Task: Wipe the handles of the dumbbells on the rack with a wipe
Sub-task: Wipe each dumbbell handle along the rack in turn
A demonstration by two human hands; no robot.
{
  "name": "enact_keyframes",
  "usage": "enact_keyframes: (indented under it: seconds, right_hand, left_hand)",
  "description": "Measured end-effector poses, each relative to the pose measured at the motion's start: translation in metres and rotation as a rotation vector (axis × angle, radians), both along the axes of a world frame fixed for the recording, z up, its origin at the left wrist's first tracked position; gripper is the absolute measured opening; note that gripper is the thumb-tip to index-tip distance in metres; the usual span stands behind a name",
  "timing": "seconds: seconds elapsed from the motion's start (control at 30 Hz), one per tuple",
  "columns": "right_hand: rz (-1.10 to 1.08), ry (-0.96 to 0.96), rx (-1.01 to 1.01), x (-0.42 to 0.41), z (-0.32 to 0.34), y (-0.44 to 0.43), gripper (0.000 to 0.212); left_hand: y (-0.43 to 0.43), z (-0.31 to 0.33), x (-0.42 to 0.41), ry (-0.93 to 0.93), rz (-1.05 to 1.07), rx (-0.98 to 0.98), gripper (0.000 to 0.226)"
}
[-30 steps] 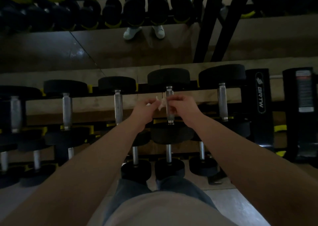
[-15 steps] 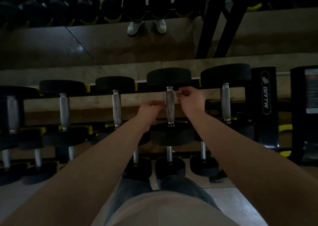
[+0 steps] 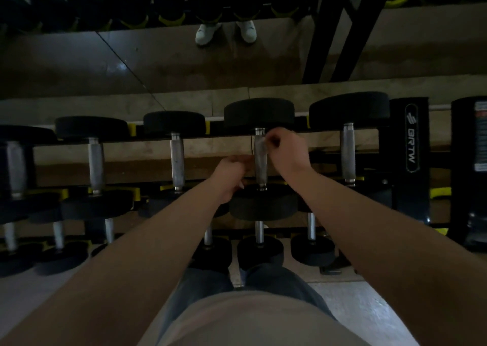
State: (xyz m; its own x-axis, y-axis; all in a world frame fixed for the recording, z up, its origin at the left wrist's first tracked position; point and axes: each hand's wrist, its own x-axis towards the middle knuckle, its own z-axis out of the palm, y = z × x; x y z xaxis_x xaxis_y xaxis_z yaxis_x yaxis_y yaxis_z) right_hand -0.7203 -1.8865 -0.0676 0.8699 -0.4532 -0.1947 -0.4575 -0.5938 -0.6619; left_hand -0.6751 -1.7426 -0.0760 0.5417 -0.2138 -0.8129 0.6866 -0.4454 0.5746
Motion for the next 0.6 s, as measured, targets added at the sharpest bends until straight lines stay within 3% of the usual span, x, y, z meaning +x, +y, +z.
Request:
enact_keyframes:
  seconds: [0.1, 0.2, 0.27, 0.33, 0.47, 0.6]
  right_hand:
    - [0.216, 0.028, -0.070, -0.007, 0.000, -0.006, 0.021]
    - [0.602, 0.166, -0.112, -0.025, -0.003, -0.010, 0.020]
    - [0.712, 0.199, -0.104, -0.024, -0.004, -0.013, 0.019]
    - [0.680, 0.145, -0.122, -0.014, -0.005, -0.014, 0.018]
    - [0.234, -0.006, -0.047, 0.008, -0.002, -0.014, 0.020]
    - [0.439, 0.056, -0.141, -0.004, -0.005, -0.015, 0.021]
  left_hand:
    - [0.009, -0.002, -0.001, -0.005, 0.061, -0.022, 0.041]
    - [0.009, 0.000, 0.000, 0.028, 0.082, -0.057, 0.034]
    - [0.008, 0.002, 0.001, 0.038, 0.065, -0.053, 0.034]
    - [0.007, 0.004, 0.001, 0.037, 0.035, -0.054, 0.035]
    - [0.004, 0.005, 0.004, 0.067, -0.004, -0.033, 0.049]
    - [0.003, 0.008, 0.001, 0.074, -0.002, -0.036, 0.052]
